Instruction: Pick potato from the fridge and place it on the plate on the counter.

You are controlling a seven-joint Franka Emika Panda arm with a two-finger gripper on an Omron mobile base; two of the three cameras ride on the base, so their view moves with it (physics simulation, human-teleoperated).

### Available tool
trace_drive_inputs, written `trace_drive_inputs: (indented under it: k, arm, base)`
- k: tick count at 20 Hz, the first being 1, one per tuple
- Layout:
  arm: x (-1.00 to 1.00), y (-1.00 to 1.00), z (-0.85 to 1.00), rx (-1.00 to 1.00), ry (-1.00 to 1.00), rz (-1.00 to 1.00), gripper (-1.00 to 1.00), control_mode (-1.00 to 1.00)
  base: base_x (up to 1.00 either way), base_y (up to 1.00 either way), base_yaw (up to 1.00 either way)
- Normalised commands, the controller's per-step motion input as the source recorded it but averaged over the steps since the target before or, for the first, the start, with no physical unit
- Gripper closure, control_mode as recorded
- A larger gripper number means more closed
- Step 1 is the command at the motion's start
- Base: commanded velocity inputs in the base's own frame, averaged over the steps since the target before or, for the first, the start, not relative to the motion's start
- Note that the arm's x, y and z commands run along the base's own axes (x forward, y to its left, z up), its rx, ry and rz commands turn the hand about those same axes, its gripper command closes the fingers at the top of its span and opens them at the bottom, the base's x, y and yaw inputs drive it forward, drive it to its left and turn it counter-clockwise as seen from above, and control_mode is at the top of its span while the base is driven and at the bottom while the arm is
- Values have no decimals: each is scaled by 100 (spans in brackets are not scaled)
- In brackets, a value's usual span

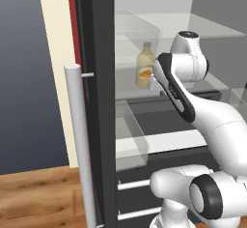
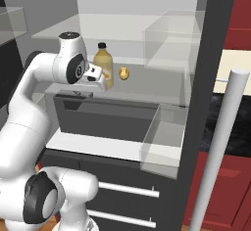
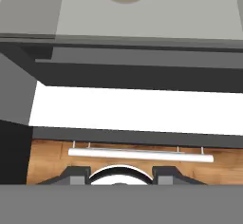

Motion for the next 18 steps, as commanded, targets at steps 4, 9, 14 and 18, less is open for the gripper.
trace_drive_inputs:
  k: [4,9,14,18]
  arm:
    - [0,0,0,0,-10,0,-100,-100]
    - [0,0,0,0,-19,0,-100,-100]
    - [-1,-6,12,1,-11,0,-100,-100]
    - [-4,-22,30,6,-8,0,-100,-100]
  base:
    - [0,0,0]
    - [0,0,0]
    - [0,0,0]
    - [0,0,0]
